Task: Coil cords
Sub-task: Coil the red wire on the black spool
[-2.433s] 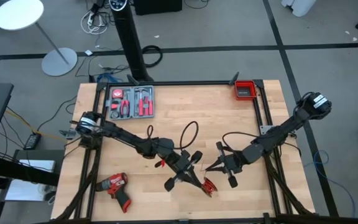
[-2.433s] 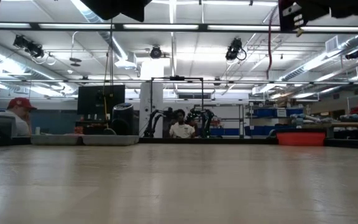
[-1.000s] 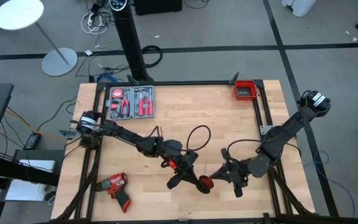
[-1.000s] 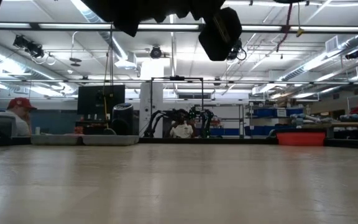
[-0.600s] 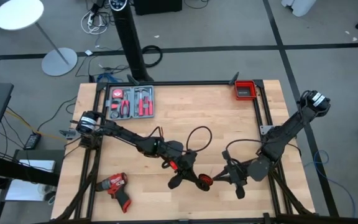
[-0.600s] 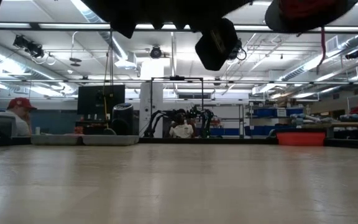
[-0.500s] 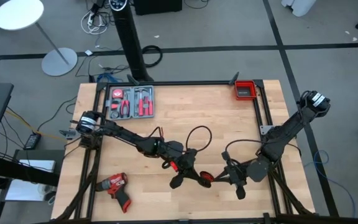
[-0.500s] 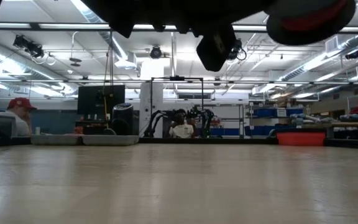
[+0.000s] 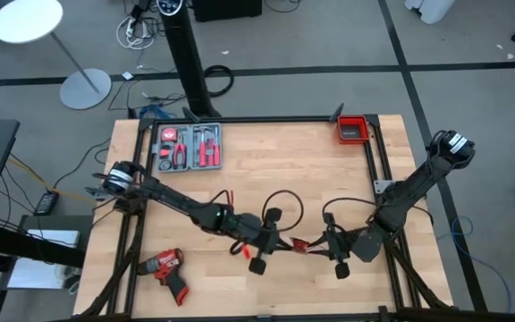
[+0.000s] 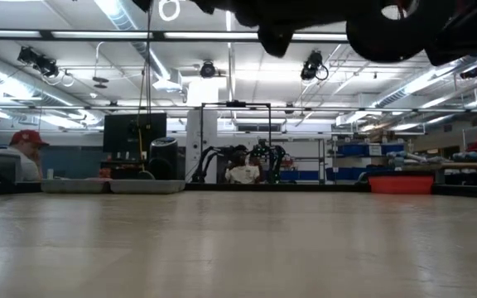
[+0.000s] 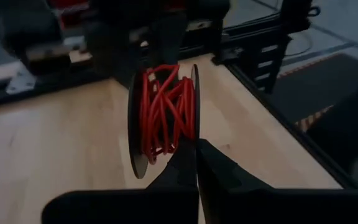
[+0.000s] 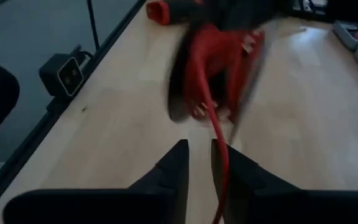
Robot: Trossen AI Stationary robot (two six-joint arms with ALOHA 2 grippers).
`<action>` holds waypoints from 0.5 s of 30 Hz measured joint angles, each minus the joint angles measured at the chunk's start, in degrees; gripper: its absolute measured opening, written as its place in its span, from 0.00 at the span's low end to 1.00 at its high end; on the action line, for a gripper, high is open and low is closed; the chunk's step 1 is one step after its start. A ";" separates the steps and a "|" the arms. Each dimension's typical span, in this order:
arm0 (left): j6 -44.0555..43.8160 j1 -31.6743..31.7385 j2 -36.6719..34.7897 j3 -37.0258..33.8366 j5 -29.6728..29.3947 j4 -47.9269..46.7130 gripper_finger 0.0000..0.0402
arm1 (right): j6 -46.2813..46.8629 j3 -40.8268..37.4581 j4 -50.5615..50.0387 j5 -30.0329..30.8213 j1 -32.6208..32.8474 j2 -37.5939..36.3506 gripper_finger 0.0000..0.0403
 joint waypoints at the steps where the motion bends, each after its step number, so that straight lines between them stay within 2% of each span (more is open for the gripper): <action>1: 0.79 -0.60 -0.30 0.00 -1.17 -0.16 0.00 | 0.18 -0.44 0.82 0.04 0.00 0.00 0.17; 4: 2.44 -2.19 -1.22 0.14 -2.84 -0.33 0.00 | 1.90 -0.97 1.03 0.73 0.68 0.00 0.17; 10: 6.94 -5.77 -1.25 0.15 -10.66 3.34 0.00 | 5.28 -4.22 5.34 4.21 4.06 0.00 0.17; 15: 9.49 -8.18 -1.25 0.13 -17.89 6.26 0.00 | 8.35 -6.06 7.55 4.71 6.62 0.00 0.17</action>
